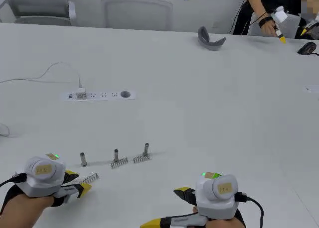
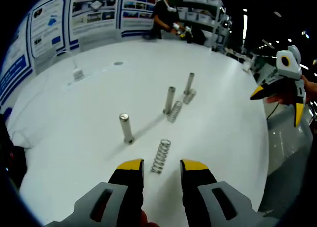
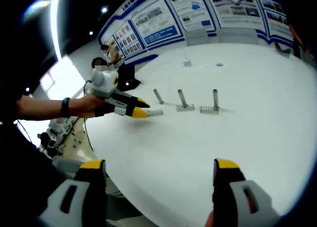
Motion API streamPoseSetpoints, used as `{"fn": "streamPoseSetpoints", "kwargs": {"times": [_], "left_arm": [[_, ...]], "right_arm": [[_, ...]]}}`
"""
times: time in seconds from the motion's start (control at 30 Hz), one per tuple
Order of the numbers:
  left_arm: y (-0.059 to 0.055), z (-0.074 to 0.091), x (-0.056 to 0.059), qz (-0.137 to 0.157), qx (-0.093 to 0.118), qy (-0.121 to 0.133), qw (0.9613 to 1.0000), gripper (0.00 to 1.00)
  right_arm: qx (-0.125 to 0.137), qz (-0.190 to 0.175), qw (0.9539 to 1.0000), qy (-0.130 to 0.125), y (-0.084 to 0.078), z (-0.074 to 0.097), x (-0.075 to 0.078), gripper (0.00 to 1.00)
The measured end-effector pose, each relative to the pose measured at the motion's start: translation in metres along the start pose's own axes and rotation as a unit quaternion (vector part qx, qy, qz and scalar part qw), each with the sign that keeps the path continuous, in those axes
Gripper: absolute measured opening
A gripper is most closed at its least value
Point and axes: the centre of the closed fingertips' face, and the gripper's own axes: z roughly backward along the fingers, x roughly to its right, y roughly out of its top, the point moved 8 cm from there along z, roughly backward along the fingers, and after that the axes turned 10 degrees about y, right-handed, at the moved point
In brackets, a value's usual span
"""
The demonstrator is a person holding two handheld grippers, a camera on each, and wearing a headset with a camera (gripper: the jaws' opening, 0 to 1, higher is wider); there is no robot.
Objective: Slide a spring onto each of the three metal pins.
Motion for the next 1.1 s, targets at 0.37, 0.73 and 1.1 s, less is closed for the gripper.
{"fn": "streamPoseSetpoints", "kwargs": {"times": [0.37,0.73,1.1], "left_arm": [[-0.003,-0.012,-0.001,-0.002,-0.008,0.003,1.0000,0.24],[-0.004,-0.017,0.007,-0.032,-0.006,0.021,0.9992,0.11],[-0.004,-0.004,0.017,0.019,-0.008,0.017,0.9996,0.10]], "right_arm": [[-0.003,-0.009,0.9999,-0.006,-0.010,0.007,0.003,0.91],[-0.005,-0.015,0.9999,-0.004,-0.012,0.004,0.003,0.91],[0.001,-0.011,0.9999,-0.002,-0.008,0.004,0.001,0.91]]}}
